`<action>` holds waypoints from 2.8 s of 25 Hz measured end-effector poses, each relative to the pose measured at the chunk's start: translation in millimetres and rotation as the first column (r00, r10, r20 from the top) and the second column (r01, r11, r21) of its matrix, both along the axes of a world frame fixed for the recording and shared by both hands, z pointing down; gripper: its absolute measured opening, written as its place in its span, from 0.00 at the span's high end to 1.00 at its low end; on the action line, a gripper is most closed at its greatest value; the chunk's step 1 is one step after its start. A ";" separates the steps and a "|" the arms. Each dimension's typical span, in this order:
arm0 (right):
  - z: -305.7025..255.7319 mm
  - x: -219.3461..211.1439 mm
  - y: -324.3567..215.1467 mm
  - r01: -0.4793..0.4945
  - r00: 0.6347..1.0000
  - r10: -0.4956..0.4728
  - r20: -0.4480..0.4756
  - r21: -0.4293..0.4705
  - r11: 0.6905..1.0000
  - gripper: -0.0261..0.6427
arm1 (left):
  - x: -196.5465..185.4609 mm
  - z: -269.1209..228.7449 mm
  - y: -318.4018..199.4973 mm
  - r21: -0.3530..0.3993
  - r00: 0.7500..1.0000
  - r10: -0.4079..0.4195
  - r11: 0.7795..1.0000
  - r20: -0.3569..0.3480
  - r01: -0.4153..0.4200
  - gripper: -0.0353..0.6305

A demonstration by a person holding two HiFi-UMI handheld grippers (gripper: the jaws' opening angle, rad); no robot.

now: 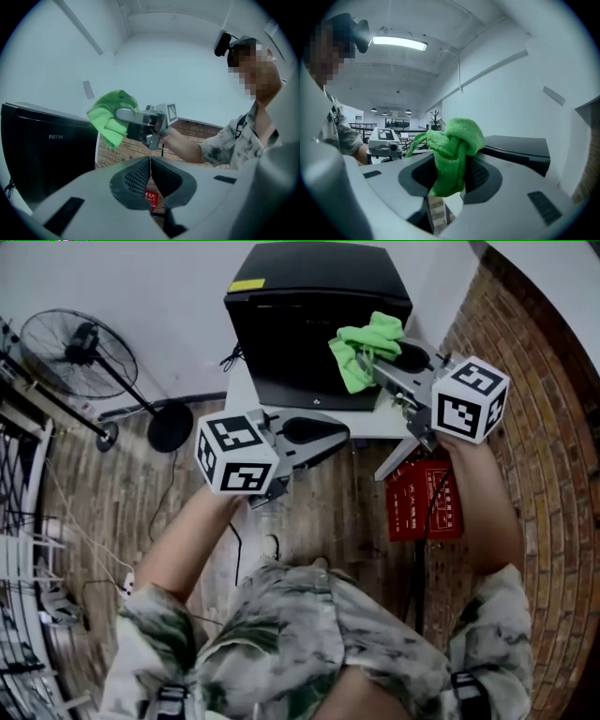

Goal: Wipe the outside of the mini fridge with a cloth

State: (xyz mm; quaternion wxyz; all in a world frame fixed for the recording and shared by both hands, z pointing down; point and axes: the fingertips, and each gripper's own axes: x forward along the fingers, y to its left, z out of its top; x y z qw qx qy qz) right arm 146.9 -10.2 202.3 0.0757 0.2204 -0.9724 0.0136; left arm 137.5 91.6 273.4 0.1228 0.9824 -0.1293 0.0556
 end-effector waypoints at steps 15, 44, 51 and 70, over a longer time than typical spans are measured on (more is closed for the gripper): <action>-43.9 -153.8 -196.7 -0.048 0.985 0.051 -0.163 0.018 0.999 0.74 | -33.6 -41.2 -84.9 0.043 0.968 0.250 0.967 -0.012 -0.249 0.91; 23.9 14.3 -328.2 -0.438 0.808 0.361 -0.466 -0.065 0.897 0.74 | 8.4 -42.8 -141.3 -0.001 0.872 0.488 0.873 -0.029 -0.488 0.91; 25.5 77.2 -342.6 -0.518 0.735 0.424 -0.529 -0.035 0.855 0.74 | 11.5 -45.1 -154.4 0.002 0.878 0.477 0.879 -0.030 -0.477 0.91; 7.1 -214.5 -374.0 -0.152 0.872 0.109 -0.478 -0.051 0.987 0.74 | -38.0 -41.7 -182.6 -0.012 0.908 0.419 0.908 0.003 -0.419 0.91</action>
